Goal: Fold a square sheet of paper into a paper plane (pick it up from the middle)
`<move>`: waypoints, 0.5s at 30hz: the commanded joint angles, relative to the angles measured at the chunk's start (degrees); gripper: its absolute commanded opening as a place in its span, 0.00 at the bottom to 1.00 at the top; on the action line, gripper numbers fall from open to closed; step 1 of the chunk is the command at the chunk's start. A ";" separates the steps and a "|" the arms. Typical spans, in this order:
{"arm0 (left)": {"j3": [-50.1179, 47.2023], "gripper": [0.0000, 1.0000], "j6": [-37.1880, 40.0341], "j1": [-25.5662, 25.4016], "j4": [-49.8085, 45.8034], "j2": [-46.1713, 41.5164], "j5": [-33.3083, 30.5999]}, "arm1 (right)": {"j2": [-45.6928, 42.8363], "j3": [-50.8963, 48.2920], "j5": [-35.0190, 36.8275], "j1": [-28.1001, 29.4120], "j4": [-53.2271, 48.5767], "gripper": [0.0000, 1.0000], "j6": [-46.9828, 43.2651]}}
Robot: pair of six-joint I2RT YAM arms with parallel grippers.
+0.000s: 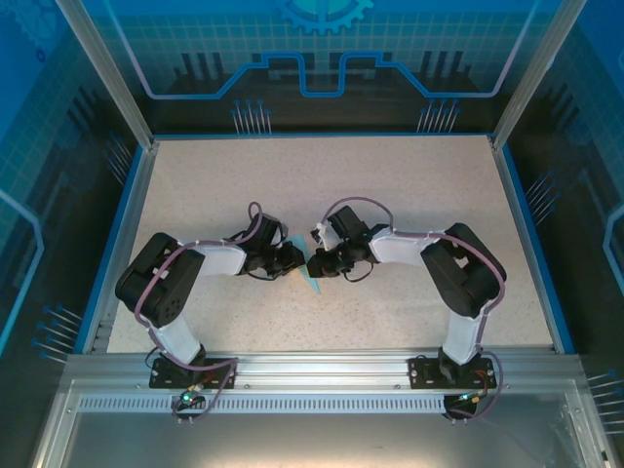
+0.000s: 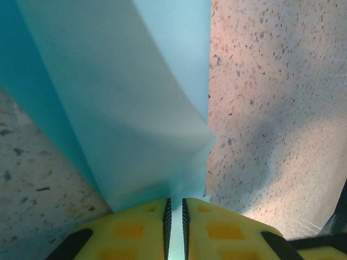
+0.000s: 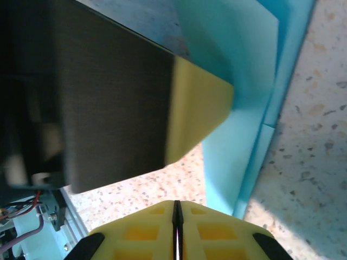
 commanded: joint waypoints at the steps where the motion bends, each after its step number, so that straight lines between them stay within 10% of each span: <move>1: 1.07 0.19 0.77 0.05 -2.51 0.46 -1.40 | 2.58 1.26 0.21 0.13 -1.10 0.10 0.25; 15: 3.82 0.26 6.57 1.24 -3.09 -6.53 -1.48 | 6.49 -0.82 4.01 -1.20 -8.33 0.07 -1.84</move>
